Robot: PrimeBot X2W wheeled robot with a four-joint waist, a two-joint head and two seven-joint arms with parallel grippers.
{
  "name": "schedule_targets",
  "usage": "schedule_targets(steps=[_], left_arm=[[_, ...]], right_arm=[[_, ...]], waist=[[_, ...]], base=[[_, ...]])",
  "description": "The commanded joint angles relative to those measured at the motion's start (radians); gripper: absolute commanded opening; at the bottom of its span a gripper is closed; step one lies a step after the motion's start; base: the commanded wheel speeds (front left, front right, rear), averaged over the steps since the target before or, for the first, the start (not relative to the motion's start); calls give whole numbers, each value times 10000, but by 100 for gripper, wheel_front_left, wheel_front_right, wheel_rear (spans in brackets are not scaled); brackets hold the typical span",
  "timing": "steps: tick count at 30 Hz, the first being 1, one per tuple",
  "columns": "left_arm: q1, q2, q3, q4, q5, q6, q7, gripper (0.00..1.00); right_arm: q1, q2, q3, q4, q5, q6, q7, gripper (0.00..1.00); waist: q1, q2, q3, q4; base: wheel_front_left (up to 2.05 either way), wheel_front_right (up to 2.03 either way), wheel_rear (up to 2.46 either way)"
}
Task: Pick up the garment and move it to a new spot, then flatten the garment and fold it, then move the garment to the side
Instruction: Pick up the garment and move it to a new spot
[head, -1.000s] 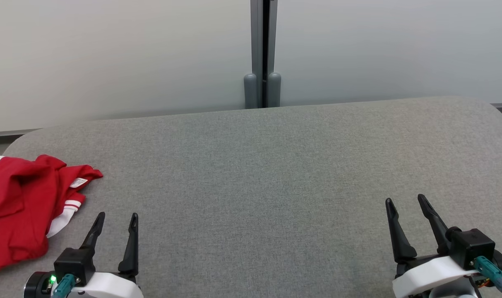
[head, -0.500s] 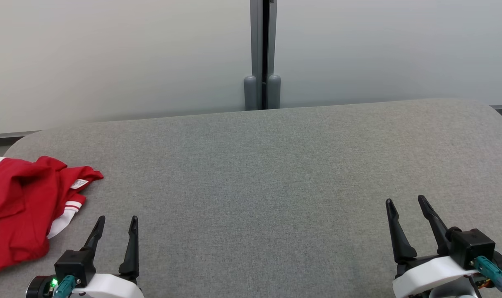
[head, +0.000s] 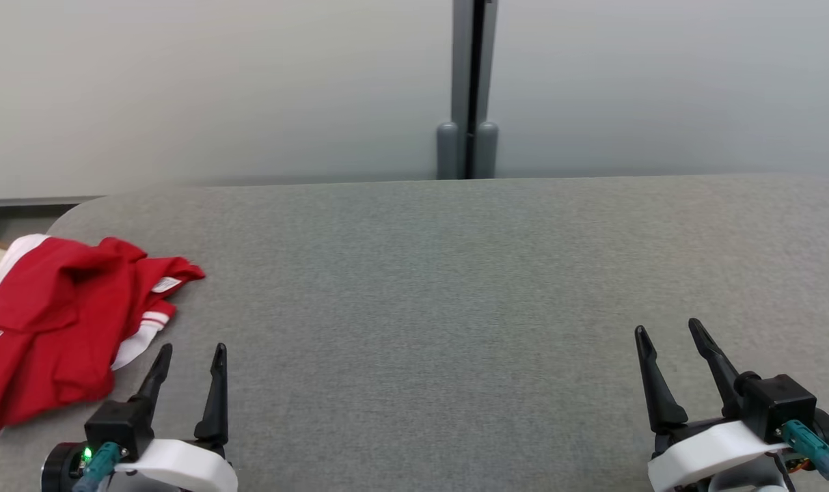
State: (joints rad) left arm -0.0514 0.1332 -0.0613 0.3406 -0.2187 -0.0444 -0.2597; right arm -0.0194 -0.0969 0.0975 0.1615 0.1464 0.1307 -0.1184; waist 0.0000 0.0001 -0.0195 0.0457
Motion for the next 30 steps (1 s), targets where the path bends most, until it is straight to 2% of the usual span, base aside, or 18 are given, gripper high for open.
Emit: schedule_targets(steps=[1,10,16,21,30], left_arm=[[-244,64,53,-33,-65,-35,-16,100],[-351,265,263,-48,-364,-67,-20,100],[-275,265,354,-179,-454,79,-38,100],[-179,276,410,-236,-522,145,-46,100],[-214,271,362,-287,-517,206,-55,100]], right_arm=[[53,-58,-28,-91,-37,0,36,100],[95,11,208,-667,-104,0,207,100],[104,29,554,-1008,-140,-1,412,100],[93,-6,608,-1134,-150,-1,543,100],[50,-31,615,-1268,-144,-1,636,100]], waist=[[0,-1,40,338],[0,-1,130,1852],[0,-1,144,2857],[0,-1,185,3273],[0,-1,257,3480]], base=[[0,0,0],[0,0,0],[0,0,0],[0,0,0],[0,0,0]])
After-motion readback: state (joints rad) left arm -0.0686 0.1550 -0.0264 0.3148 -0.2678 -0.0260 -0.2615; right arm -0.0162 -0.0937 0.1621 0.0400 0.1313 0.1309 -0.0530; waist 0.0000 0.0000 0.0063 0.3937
